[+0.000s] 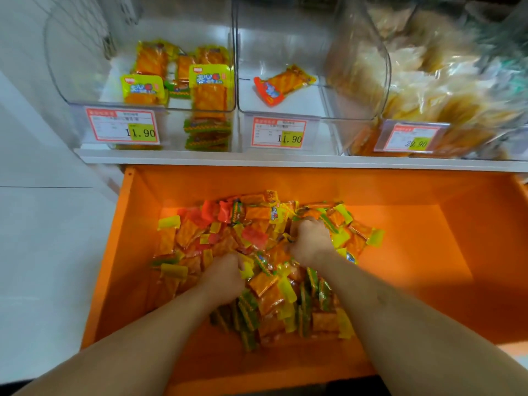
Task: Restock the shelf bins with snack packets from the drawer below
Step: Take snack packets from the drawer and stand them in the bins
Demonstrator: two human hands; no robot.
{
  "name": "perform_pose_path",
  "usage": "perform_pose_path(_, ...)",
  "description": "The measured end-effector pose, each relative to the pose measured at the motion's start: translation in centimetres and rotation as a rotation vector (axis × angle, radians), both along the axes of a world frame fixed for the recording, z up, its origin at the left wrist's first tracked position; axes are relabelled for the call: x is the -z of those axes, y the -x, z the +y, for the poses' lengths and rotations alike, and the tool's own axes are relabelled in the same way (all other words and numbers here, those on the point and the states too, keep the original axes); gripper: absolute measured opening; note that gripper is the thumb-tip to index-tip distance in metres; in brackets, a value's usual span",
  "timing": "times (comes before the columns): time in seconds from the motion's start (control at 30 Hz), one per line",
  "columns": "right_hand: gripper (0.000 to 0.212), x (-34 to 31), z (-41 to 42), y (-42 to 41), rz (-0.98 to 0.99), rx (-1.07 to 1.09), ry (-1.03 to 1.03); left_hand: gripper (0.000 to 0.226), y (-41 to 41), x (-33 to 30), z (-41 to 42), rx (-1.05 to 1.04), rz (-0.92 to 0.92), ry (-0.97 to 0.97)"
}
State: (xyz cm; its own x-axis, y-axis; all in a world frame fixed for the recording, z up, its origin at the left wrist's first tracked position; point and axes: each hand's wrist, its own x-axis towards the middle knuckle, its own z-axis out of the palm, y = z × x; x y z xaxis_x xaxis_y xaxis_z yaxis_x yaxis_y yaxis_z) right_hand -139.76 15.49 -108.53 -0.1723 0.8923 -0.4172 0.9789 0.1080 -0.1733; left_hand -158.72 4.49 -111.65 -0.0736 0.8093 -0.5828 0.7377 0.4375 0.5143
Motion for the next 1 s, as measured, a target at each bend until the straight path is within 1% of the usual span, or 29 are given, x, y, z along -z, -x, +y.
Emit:
perform_pose_path(0.03, 0.017, -0.8, 0.2, -0.2, 0.054, 0.043, 0.04, 0.013, -0.1, 0.0, -0.1, 0.013, -0.009, 0.022)
perform_pose_path(0.07, 0.015, -1.4, 0.4, -0.3, 0.099, 0.078, 0.078, 0.011, -0.3, 0.0, -0.2, 0.037, -0.021, 0.041)
perform_pose_path(0.1, 0.019, -1.9, 0.6, -0.5, 0.129, 0.103, 0.1, 0.015, -0.6, 0.0, -0.3, 0.066, -0.021, 0.063)
perform_pose_path(0.17, 0.025, -2.4, 0.8, -0.8, 0.169, 0.135, 0.105, 0.039, -1.5, -0.1, -0.4, 0.112, -0.032, 0.105)
perform_pose_path(0.23, 0.024, -2.5, 0.9, -1.1, 0.208, 0.158, 0.099, 0.051, -2.3, 0.4, -0.5, 0.132, -0.034, 0.106)
perform_pose_path(0.37, 0.025, -2.0, 1.0, -1.3, 0.261, 0.179, 0.09, 0.062, -3.5, 1.4, -0.1, 0.194, 0.107, 0.079)
perform_pose_path(0.43, 0.025, -1.6, 1.2, -1.2, 0.273, 0.193, 0.079, 0.063, -3.9, 1.8, 0.1, 0.238, 0.156, 0.06)
perform_pose_path(0.5, 0.025, -1.3, 1.3, -1.1, 0.297, 0.21, 0.08, 0.061, -3.9, 2.2, 0.2, 0.232, 0.142, 0.054)
perform_pose_path(0.6, 0.029, -1.4, 1.7, -1.1, 0.326, 0.222, 0.079, 0.052, -3.3, 2.2, 0.2, 0.122, 0.048, -0.006)
perform_pose_path(0.73, 0.03, -3.5, 2.2, -1.1, 0.331, 0.2, 0.049, 0.028, -2.1, 0.3, 0.4, 0.016, 0.034, -0.104)
perform_pose_path(0.87, 0.029, -7.8, 2.4, -1.3, 0.348, 0.159, 0.049, 0.019, -1.0, -2.4, 0.0, -0.041, -0.048, -0.001)
perform_pose_path(0.9, 0.029, -9.0, 2.5, -1.4, 0.347, 0.147, 0.058, 0.021, -0.8, -3.4, 0.0, -0.053, -0.069, 0.021)
perform_pose_path(0.93, 0.029, -10.4, 2.4, -1.5, 0.359, 0.135, 0.064, 0.026, -0.5, -4.7, 0.2, -0.052, -0.079, 0.03)
perform_pose_path(0.97, 0.029, -11.7, 2.2, -1.7, 0.388, 0.131, 0.066, 0.025, -0.2, -6.3, 0.4, -0.054, -0.091, 0.036)
perform_pose_path(1.0, 0.029, -13.0, 1.9, -1.9, 0.431, 0.137, 0.075, 0.021, 0.1, -8.3, 0.7, -0.065, -0.103, 0.032)
